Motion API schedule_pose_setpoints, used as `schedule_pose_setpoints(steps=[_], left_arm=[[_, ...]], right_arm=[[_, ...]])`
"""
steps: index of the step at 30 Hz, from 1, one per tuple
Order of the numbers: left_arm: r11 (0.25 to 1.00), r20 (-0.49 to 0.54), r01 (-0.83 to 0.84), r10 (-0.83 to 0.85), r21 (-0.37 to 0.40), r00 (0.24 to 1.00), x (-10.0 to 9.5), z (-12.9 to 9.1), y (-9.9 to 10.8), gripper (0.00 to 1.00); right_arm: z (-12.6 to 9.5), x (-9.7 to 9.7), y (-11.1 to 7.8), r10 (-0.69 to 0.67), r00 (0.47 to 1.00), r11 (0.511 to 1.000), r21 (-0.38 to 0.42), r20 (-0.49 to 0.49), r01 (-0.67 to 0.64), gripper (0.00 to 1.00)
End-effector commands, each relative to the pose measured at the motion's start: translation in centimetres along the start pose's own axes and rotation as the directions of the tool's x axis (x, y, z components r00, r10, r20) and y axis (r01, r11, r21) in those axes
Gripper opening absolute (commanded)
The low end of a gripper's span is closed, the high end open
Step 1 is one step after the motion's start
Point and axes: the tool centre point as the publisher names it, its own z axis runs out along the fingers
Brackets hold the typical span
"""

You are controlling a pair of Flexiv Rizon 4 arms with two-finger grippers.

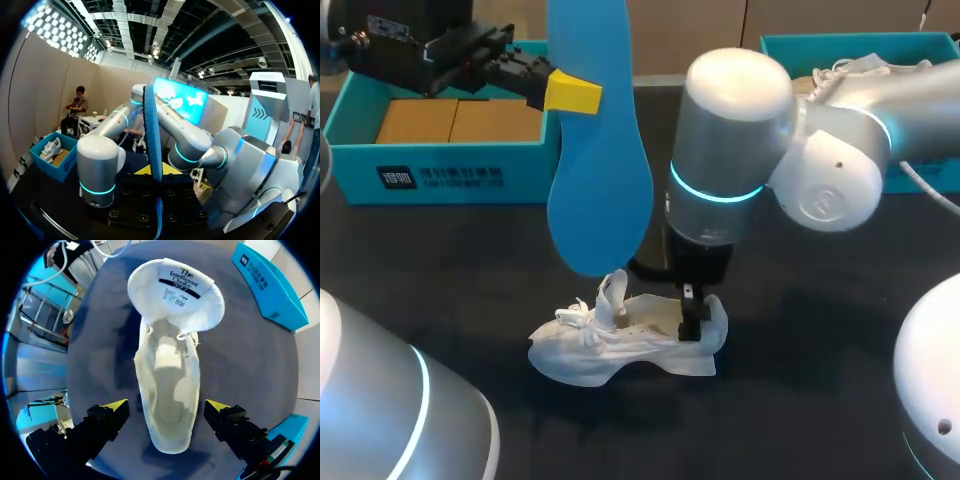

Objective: Take the shoe out of the shoebox, open the shoe tongue, remove and reinsert the insole, then place the shoe into the shoebox

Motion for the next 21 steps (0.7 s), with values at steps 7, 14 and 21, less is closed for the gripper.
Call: schedule_pose_setpoints(steps=[7, 14, 21], left_arm=[[1.000, -0.001, 0.000, 0.000, -0.002, 1.000, -0.1, 0.0, 0.0, 0.00], [1.000, -0.001, 0.000, 0.000, -0.002, 1.000, -0.1, 0.0, 0.0, 0.00], [1.000, -0.001, 0.000, 0.000, -0.002, 1.000, -0.1, 0.0, 0.0, 0.00]], right_arm=[[-0.9, -3.3, 2.5, -0.052, 0.999, 0.997, 0.059, -0.001, 0.052, 1.00], [1.2, -4.7, 3.5, -0.071, 0.997, 0.995, 0.063, -0.013, 0.071, 1.00], [3.2, -4.5, 3.6, -0.046, 0.999, 0.998, 0.052, -0.008, 0.046, 1.00]])
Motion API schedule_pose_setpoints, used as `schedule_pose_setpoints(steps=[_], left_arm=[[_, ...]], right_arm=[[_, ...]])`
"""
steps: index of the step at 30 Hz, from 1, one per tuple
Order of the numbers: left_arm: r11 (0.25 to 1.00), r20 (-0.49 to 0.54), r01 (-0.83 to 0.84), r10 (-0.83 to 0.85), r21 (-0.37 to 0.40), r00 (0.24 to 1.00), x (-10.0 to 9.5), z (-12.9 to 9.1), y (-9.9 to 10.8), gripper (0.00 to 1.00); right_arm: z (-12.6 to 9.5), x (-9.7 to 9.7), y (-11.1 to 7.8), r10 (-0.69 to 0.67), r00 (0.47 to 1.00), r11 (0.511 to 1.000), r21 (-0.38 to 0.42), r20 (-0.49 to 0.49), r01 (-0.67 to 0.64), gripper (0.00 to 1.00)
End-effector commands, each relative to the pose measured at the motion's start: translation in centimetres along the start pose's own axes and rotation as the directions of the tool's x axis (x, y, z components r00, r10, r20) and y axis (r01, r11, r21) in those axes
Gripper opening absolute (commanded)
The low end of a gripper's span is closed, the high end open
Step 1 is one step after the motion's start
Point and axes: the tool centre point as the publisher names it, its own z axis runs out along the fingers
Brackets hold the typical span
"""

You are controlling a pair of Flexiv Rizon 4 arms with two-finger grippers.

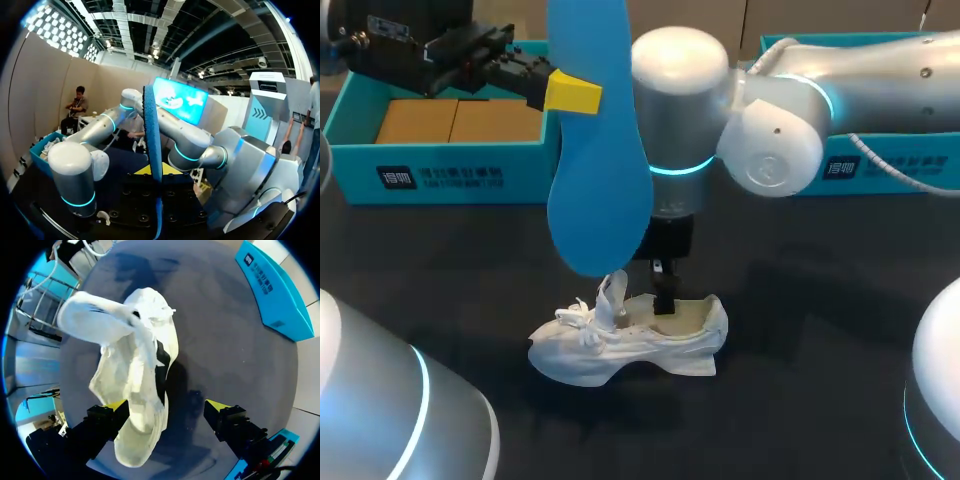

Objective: Take the shoe out of the shoebox, open the shoe tongue, remove and reinsert the insole, then place the shoe into the shoebox

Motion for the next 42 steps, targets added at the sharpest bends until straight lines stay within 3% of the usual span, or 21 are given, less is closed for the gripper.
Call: schedule_pose_setpoints(steps=[1, 6, 10, 12, 14, 15, 32, 42], left_arm=[[1.000, -0.001, 0.000, 0.000, -0.002, 1.000, -0.1, 0.0, 0.0, 0.00], [1.000, -0.001, 0.000, 0.000, -0.002, 1.000, -0.1, 0.0, 0.0, 0.00], [1.000, -0.001, 0.000, 0.000, -0.002, 1.000, -0.1, 0.0, 0.0, 0.00], [1.000, -0.001, 0.000, 0.000, -0.002, 1.000, -0.1, 0.0, 0.0, 0.00], [1.000, -0.001, 0.000, 0.000, -0.002, 1.000, -0.1, 0.0, 0.0, 0.00], [1.000, -0.001, 0.000, 0.000, -0.002, 1.000, -0.1, 0.0, 0.0, 0.00], [1.000, -0.001, 0.000, 0.000, -0.002, 1.000, -0.1, 0.0, 0.0, 0.00], [1.000, -0.001, 0.000, 0.000, -0.002, 1.000, -0.1, 0.0, 0.0, 0.00]], right_arm=[[1.8, 0.1, 0.5, 0.009, 1.000, 1.000, -0.008, 0.002, -0.009, 1.00], [2.9, 0.3, 0.1, 0.022, 1.000, 0.999, -0.026, -0.005, -0.022, 1.00], [3.3, 0.4, 0.2, 0.025, 1.000, 0.999, -0.032, -0.011, -0.025, 0.83], [3.4, 0.4, 0.2, 0.024, 1.000, 0.999, -0.032, -0.016, -0.025, 0.47], [3.6, 0.5, 0.1, 0.022, 1.000, 0.999, -0.034, -0.022, -0.023, 0.22], [3.7, 0.5, 0.1, 0.023, 0.999, 0.999, -0.033, -0.024, -0.024, 0.00], [1.5, 1.9, 0.7, 0.022, 0.999, 1.000, -0.007, -0.044, -0.022, 0.00], [-2.4, 2.8, 0.6, 0.192, 0.979, 0.978, -0.067, -0.069, -0.197, 0.00]])
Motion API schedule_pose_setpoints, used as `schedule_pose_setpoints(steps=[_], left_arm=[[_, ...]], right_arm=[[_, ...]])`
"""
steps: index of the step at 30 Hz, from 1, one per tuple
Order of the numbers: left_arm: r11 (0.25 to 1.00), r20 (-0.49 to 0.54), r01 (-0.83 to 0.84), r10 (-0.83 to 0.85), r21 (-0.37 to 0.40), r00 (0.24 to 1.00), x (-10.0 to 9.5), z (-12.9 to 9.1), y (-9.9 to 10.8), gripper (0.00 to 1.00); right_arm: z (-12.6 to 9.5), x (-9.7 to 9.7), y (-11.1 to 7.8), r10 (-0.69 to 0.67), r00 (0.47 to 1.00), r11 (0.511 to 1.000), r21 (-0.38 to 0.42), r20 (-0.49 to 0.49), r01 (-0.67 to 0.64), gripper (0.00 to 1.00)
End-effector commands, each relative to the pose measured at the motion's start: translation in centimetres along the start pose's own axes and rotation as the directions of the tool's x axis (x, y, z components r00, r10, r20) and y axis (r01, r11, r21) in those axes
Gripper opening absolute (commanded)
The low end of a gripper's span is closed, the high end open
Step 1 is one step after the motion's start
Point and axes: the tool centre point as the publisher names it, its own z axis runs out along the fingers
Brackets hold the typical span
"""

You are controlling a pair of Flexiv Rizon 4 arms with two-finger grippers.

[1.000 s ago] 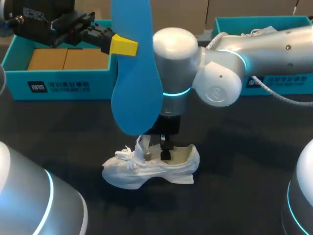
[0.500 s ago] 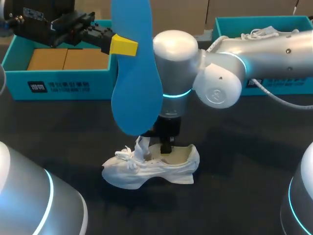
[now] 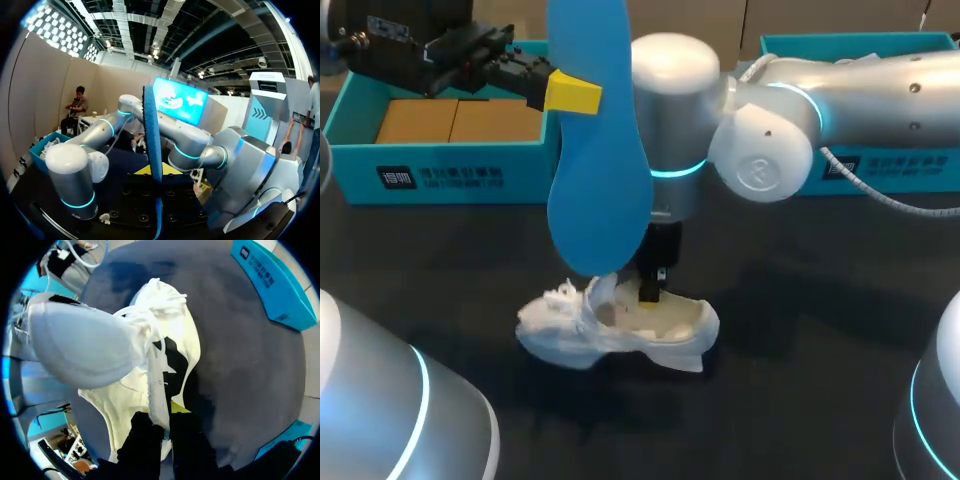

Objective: Take the shoe out of the shoebox, open the shoe tongue, remove and reinsert the insole, then place the shoe into the shoebox

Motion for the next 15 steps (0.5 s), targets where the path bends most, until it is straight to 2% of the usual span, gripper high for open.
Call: schedule_pose_setpoints(steps=[1, 4, 6, 7, 15], left_arm=[[1.000, -0.002, 0.000, 0.000, -0.002, 1.000, -0.1, 0.0, 0.0, 0.00], [1.000, -0.002, 0.000, 0.000, -0.002, 1.000, -0.1, 0.0, 0.0, 0.00], [1.000, -0.002, 0.000, 0.000, -0.002, 1.000, -0.1, 0.0, 0.0, 0.00], [1.000, -0.002, 0.000, 0.000, -0.002, 1.000, -0.1, 0.0, 0.0, 0.00], [1.000, -0.002, 0.000, 0.000, -0.002, 1.000, -0.1, 0.0, 0.0, 0.00]], right_arm=[[-2.0, 0.7, -1.4, 0.097, 0.995, 0.995, -0.039, 0.011, -0.096, 0.00], [-2.8, 0.9, -1.6, 0.257, 0.966, 0.957, -0.142, 0.017, -0.252, 0.00], [-3.2, 1.4, -1.6, 0.430, 0.902, 0.882, -0.230, 0.033, -0.412, 0.00], [-3.2, 1.9, -1.3, 0.458, 0.888, 0.871, -0.221, 0.036, -0.440, 0.00], [-3.2, 1.9, -1.3, 0.458, 0.888, 0.871, -0.221, 0.036, -0.440, 0.00]])
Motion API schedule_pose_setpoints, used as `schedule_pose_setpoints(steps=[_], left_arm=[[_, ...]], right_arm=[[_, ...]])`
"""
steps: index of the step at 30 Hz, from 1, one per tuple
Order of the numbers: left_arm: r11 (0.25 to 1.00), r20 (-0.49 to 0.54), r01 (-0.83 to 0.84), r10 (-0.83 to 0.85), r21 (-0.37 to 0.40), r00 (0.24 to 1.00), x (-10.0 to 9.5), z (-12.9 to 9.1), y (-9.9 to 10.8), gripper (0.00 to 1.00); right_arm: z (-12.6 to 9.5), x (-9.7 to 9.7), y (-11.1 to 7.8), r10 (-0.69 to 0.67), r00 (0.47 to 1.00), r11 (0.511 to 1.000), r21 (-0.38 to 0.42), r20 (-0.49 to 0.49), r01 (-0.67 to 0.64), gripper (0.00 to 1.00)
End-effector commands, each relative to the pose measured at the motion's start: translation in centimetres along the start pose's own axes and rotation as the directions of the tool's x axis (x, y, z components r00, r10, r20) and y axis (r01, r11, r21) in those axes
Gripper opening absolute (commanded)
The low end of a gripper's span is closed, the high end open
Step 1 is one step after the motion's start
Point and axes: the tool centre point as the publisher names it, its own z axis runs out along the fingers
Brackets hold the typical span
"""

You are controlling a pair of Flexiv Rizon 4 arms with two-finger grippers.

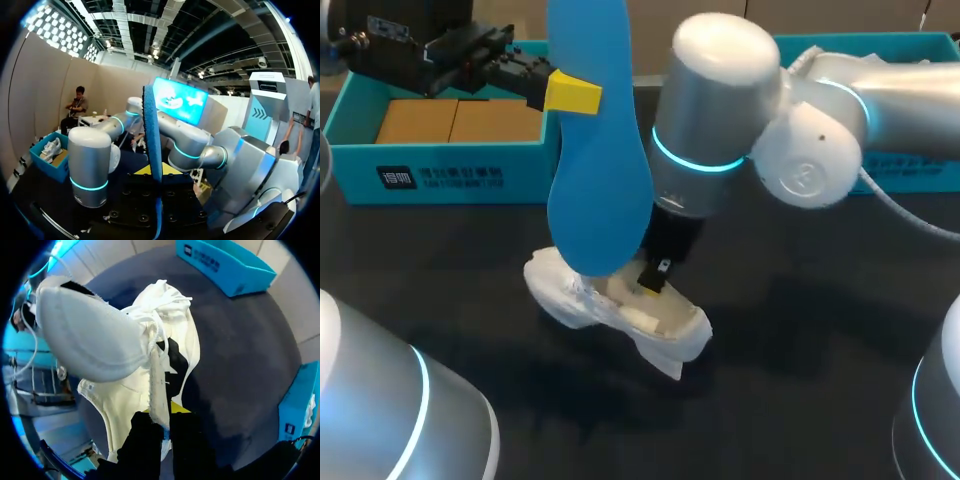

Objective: Take the shoe out of the shoebox, open the shoe tongue, remove and reinsert the insole, then place the shoe into the shoebox

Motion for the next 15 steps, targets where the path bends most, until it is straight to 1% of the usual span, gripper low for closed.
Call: schedule_pose_setpoints(steps=[1, 9, 10, 11, 13, 15], left_arm=[[1.000, -0.002, 0.000, 0.000, -0.002, 1.000, -0.1, 0.0, 0.0, 0.00], [1.000, -0.002, 0.000, 0.000, -0.002, 1.000, -0.1, 0.0, 0.0, 0.00], [1.000, -0.002, 0.000, 0.000, -0.002, 1.000, -0.1, 0.0, 0.0, 0.00], [1.000, -0.002, 0.000, 0.000, -0.002, 1.000, -0.1, 0.0, 0.0, 0.00], [1.000, -0.002, 0.000, 0.000, -0.002, 1.000, -0.1, 0.0, 0.0, 0.00], [1.000, -0.002, 0.000, 0.000, -0.002, 1.000, -0.1, 0.0, 0.0, 0.00]], right_arm=[[-0.2, 0.2, -0.9, 0.047, 0.999, 0.996, -0.078, 0.014, -0.045, 0.00], [-0.2, 0.2, -0.9, 0.047, 0.999, 0.996, -0.078, 0.014, -0.045, 0.00], [-0.1, -0.3, -1.0, 0.067, 0.998, 0.993, -0.095, -0.007, -0.067, 0.00], [0.1, -0.9, -1.1, 0.121, 0.993, 0.987, -0.104, -0.015, -0.122, 0.00], [0.4, -1.4, -1.4, 0.215, 0.976, 0.968, -0.122, -0.042, -0.218, 0.00], [0.2, -1.4, -1.6, 0.297, 0.954, 0.942, -0.146, -0.045, -0.301, 0.00]])
